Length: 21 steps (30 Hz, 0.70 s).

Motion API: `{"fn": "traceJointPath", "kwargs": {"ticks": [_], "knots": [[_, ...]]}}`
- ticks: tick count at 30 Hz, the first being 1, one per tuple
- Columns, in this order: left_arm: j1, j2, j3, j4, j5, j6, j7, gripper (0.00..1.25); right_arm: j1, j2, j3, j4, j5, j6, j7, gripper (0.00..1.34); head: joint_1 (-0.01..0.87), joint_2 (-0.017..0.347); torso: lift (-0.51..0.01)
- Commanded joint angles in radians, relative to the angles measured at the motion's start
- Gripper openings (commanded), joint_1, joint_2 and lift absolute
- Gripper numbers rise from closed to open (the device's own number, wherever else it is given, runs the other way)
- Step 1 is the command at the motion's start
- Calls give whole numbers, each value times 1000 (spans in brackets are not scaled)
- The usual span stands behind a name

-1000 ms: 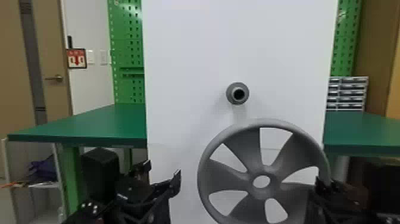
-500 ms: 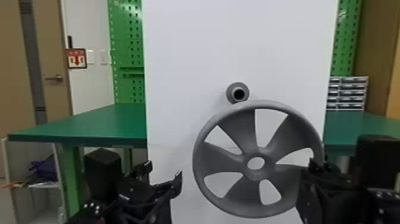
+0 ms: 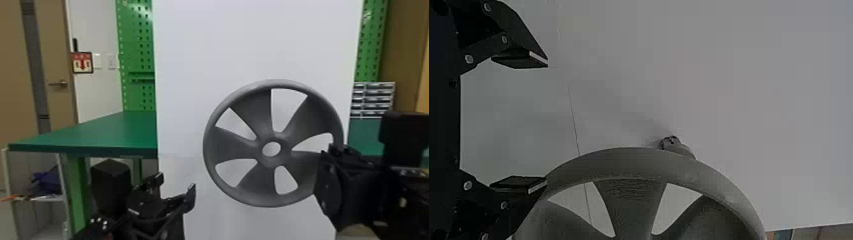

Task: Hold the wheel and insert it

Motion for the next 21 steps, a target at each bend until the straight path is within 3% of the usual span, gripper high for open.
{"fn": "traceJointPath", "kwargs": {"ticks": [1, 21], "knots": [[1, 0, 0, 0, -1, 0, 0, 835, -30, 7, -1, -2, -9, 10, 0, 152, 181, 98, -494], [2, 5, -3, 1, -1, 0, 1, 835, -154, 37, -3, -38, 27, 193, -3, 152, 181, 98, -494]]}}
